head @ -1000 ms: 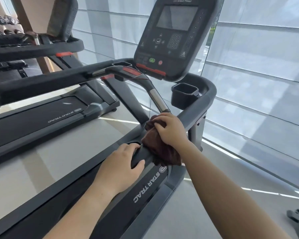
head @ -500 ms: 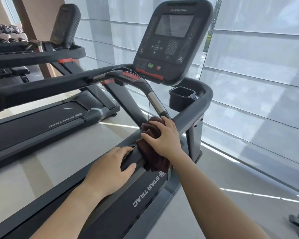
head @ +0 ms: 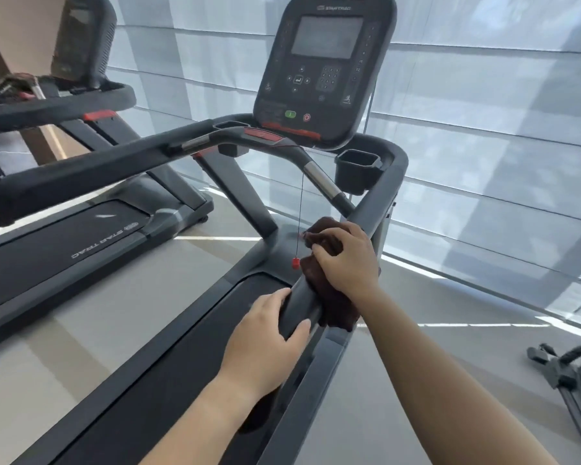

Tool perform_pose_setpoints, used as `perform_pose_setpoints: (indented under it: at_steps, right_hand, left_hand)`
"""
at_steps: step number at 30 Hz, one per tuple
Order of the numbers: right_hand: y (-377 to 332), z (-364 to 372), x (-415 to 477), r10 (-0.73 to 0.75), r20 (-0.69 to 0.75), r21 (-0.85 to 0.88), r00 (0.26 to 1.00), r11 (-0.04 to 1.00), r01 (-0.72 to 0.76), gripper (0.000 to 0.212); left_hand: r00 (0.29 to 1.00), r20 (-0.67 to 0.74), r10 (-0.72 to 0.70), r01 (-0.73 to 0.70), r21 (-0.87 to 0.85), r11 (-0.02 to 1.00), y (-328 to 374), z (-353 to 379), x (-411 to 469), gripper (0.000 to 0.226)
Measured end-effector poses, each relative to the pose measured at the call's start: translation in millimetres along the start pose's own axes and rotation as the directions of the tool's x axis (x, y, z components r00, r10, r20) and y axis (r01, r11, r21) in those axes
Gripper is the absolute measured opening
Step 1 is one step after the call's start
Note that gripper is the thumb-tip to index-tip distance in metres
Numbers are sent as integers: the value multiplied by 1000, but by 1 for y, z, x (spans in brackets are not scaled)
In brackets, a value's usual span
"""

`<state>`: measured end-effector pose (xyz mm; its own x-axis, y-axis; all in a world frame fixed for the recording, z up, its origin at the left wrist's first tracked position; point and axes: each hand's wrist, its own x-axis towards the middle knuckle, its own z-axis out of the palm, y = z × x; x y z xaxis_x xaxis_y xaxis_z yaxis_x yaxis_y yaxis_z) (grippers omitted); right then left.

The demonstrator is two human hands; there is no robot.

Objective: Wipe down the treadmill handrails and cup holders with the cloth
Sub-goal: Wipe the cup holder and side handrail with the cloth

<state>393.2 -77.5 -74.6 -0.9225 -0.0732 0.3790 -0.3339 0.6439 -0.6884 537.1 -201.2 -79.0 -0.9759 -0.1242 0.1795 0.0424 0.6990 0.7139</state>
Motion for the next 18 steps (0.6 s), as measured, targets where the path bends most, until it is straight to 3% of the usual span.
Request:
perform_pose_setpoints:
  at_steps: [4, 13, 18]
  right_hand:
    - [-8, 8, -35, 44, -100, 97, 994, 995, -35, 17]
    - [1, 9, 12, 170, -117, 88, 979, 983, -160, 18]
    - [-5, 12, -30, 80, -106, 79, 991, 994, -71, 21]
  left_hand:
    - [1000, -3, -2, 2, -89, 996, -6, -2, -1, 47]
    - [991, 134, 31, -15, -120, 993, -14, -12, 11, 42]
    - [981, 189, -31, 75, -232, 970, -19, -15, 19, 33]
